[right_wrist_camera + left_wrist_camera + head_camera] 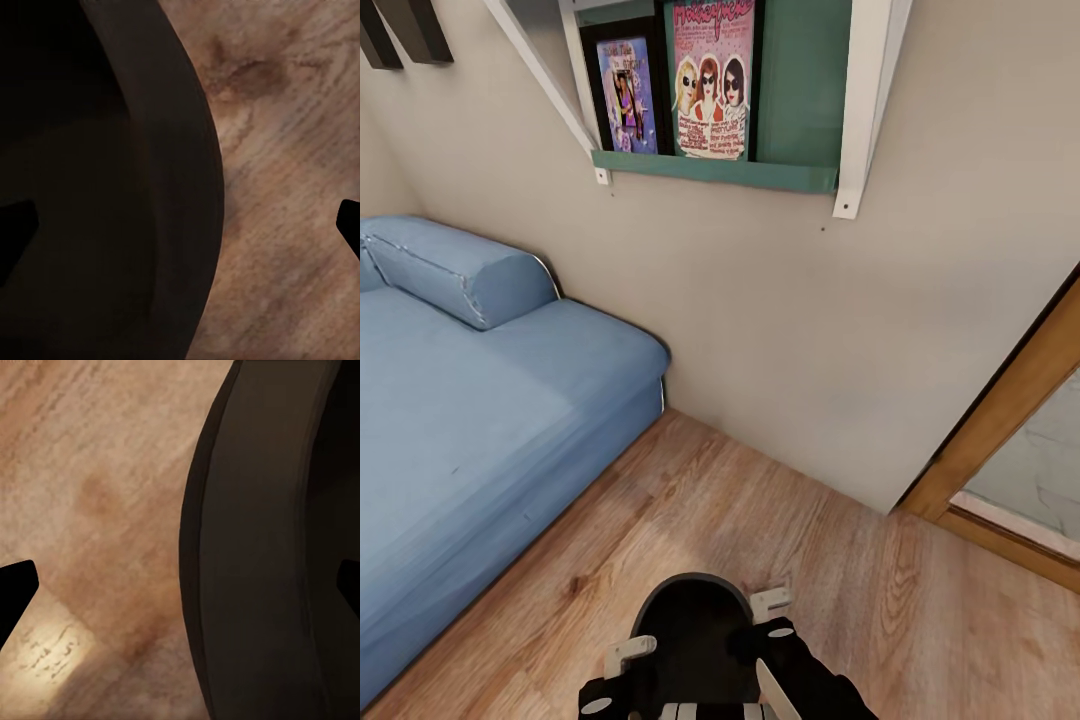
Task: Place each of the two pumpkins and all three candles from the living room inside a cabinet in the living room (use any cabinet), then make sure every cabinet is closed, and position the cauldron so it is next to a table in the living room.
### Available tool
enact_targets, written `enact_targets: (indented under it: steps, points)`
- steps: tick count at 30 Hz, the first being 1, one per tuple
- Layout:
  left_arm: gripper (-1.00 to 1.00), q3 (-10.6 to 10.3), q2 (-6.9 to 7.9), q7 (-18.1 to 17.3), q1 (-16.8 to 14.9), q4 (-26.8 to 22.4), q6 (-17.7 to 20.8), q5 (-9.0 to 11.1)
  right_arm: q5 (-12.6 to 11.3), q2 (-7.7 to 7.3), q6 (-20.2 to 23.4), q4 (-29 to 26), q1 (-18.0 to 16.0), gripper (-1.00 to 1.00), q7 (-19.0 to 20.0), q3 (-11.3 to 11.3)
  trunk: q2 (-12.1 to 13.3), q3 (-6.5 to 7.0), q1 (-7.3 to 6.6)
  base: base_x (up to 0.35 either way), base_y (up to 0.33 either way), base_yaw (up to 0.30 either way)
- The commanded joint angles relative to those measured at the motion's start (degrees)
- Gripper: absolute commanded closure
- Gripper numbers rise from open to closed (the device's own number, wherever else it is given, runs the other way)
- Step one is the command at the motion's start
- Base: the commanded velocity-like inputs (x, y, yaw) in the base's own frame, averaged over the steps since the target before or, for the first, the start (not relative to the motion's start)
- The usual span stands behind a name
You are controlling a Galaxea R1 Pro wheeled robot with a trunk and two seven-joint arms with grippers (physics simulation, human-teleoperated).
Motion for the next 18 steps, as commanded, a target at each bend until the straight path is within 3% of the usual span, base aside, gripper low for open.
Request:
enact_targets:
  steps: [1, 18]
  points:
    - [-1.00, -0.3, 0.05, 0.5, 0.0, -0.1, 0.2, 0.4, -0.6, -0.04, 0.2, -0.1, 0.0, -1.00, -0.6, 0.3, 0.0, -0.04, -0.01, 0.000, 0.000, 0.000]
    - [-1.00, -0.3, 0.05, 0.5, 0.0, -0.2, 0.2, 0.4, -0.6, -0.05, 0.2, 0.0, 0.0, -1.00, -0.6, 0.3, 0.0, -0.04, -0.01, 0.000, 0.000, 0.000]
